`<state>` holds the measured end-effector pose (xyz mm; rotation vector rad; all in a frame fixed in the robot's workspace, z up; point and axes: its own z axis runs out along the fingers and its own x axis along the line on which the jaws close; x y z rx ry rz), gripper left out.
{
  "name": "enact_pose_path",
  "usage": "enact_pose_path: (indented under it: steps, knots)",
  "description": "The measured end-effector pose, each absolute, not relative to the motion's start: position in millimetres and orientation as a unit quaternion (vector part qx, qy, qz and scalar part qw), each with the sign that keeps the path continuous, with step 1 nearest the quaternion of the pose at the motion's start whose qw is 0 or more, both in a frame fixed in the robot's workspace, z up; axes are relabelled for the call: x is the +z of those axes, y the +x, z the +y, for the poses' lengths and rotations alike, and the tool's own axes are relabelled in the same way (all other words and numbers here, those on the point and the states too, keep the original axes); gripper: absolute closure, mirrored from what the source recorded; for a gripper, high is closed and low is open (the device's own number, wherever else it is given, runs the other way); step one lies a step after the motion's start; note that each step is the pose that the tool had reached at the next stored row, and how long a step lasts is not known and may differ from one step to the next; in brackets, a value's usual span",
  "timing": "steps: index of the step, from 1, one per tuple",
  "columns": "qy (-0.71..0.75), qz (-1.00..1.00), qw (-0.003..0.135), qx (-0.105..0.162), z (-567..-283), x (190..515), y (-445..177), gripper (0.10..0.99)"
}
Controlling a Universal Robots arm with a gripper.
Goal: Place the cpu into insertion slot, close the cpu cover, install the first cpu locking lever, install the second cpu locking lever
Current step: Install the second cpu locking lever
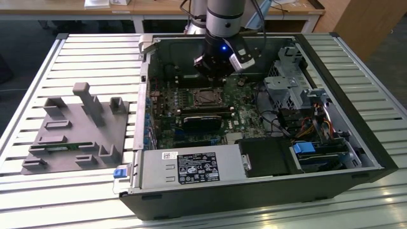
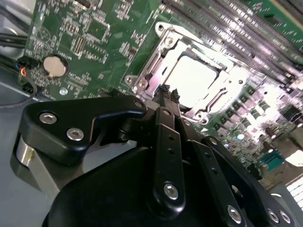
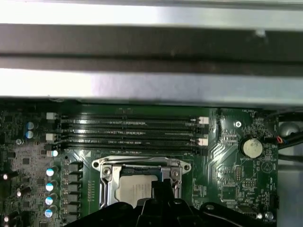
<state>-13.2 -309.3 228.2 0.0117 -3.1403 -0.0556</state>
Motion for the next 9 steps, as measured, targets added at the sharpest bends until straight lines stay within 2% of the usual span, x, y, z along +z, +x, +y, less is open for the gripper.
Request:
enact_pose_path:
  steps: [9]
  knots:
    - [0.004,-1.000,0.000,-0.018,-324.6,228.2,-13.2,0.980]
